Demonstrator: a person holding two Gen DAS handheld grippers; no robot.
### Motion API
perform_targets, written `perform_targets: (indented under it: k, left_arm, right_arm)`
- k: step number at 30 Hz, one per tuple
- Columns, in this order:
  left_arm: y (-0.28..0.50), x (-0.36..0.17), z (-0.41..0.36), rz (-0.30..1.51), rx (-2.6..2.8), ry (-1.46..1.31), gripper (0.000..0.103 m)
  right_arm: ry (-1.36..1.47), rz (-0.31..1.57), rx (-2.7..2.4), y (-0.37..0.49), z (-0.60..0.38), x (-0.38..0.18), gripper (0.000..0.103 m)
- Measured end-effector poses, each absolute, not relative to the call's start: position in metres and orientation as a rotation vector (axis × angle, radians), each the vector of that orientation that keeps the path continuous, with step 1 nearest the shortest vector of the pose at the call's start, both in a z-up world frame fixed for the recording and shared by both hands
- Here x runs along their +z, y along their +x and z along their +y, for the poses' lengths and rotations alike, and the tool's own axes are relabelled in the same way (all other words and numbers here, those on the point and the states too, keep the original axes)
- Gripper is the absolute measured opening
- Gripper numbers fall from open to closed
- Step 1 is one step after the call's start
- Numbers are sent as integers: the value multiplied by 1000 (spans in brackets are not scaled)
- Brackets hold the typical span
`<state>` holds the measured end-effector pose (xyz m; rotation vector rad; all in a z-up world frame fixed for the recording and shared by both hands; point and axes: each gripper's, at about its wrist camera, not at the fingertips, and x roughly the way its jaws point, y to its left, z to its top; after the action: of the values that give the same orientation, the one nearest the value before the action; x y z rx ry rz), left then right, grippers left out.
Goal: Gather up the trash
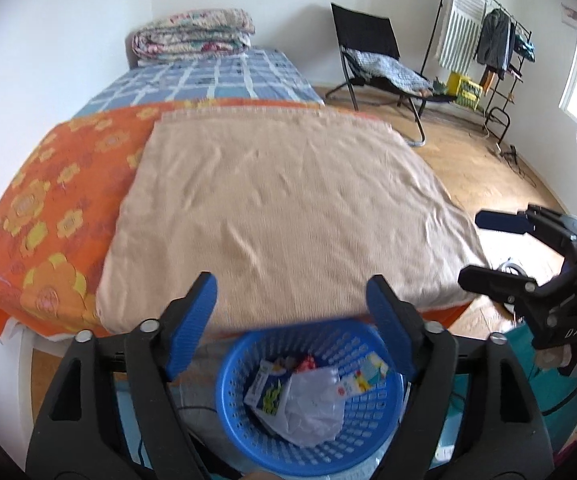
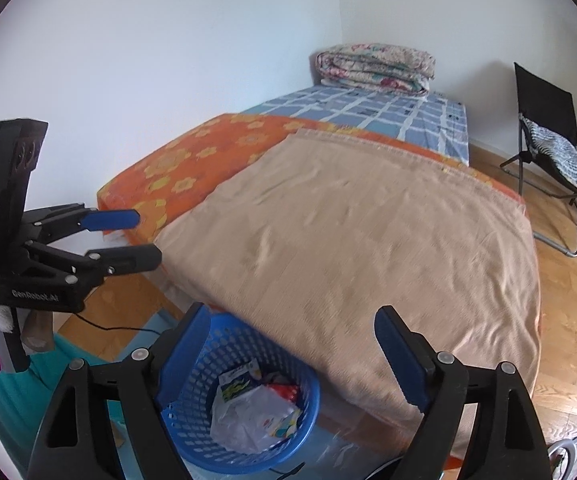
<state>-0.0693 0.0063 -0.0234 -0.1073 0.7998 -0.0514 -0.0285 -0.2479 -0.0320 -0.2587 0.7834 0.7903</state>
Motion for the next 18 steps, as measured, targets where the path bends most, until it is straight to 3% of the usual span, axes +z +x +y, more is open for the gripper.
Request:
perform_targets:
  k: [14,18]
  left_arm:
    - [-44,31,16,639,3,-139,90]
    - [-44,40,15,594,20,-151,100]
  right_arm:
    - [-192,651,749,2,-255,9,103]
    - [-164,605,734,7,-257,18,103]
